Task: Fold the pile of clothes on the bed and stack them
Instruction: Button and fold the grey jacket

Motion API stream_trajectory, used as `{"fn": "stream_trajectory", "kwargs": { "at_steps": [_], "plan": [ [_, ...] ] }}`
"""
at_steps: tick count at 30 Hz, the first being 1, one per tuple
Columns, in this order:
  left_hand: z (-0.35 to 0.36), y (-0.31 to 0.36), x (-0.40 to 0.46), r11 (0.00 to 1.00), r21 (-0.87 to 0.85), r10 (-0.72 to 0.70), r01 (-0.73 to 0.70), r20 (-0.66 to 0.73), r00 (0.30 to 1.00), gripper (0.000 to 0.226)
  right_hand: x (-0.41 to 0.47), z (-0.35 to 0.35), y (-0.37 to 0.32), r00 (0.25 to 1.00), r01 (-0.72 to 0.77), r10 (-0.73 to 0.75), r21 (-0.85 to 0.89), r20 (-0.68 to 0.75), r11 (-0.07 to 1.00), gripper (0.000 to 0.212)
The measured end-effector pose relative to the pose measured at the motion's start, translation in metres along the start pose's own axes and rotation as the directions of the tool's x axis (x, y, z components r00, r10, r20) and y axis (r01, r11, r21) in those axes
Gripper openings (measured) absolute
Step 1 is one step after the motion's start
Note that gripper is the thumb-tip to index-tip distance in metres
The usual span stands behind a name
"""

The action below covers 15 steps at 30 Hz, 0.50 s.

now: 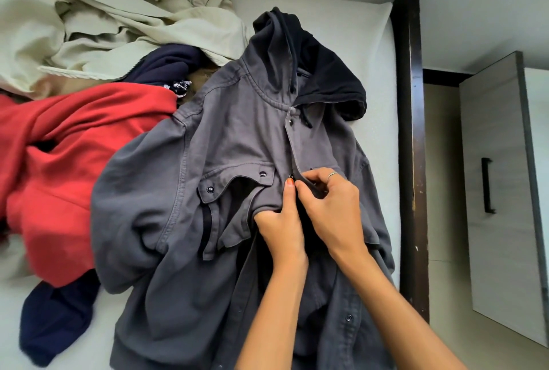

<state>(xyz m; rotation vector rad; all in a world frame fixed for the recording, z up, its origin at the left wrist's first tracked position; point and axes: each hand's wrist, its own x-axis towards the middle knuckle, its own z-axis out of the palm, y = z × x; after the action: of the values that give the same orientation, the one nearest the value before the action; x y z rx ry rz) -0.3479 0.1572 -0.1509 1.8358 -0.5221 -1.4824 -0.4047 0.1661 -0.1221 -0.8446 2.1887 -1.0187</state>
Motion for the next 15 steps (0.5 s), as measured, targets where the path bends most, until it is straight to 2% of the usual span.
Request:
{"fn": "stream_trajectory", "kwargs": {
  "at_steps": [3,9,15],
  "plan": [
    [-0.002,0.002,0.000,0.999,0.039,0.029,-0.029,0.004,1.000,0.016,0.000,0.000,0.001,1.000,0.003,-0.003,-0.006,-0.003,1.000,0.010],
    [-0.005,0.006,0.000,0.992,0.113,0.045,-0.048,0.032,0.999,0.033,0.001,-0.001,0.001,0.999,0.013,-0.013,0.009,0.030,1.000,0.004],
    [-0.010,0.011,0.001,0.963,0.254,0.073,-0.094,0.094,0.993,0.049,0.007,-0.003,0.003,0.991,0.044,-0.042,-0.010,0.126,0.999,0.002]
  ]
}}
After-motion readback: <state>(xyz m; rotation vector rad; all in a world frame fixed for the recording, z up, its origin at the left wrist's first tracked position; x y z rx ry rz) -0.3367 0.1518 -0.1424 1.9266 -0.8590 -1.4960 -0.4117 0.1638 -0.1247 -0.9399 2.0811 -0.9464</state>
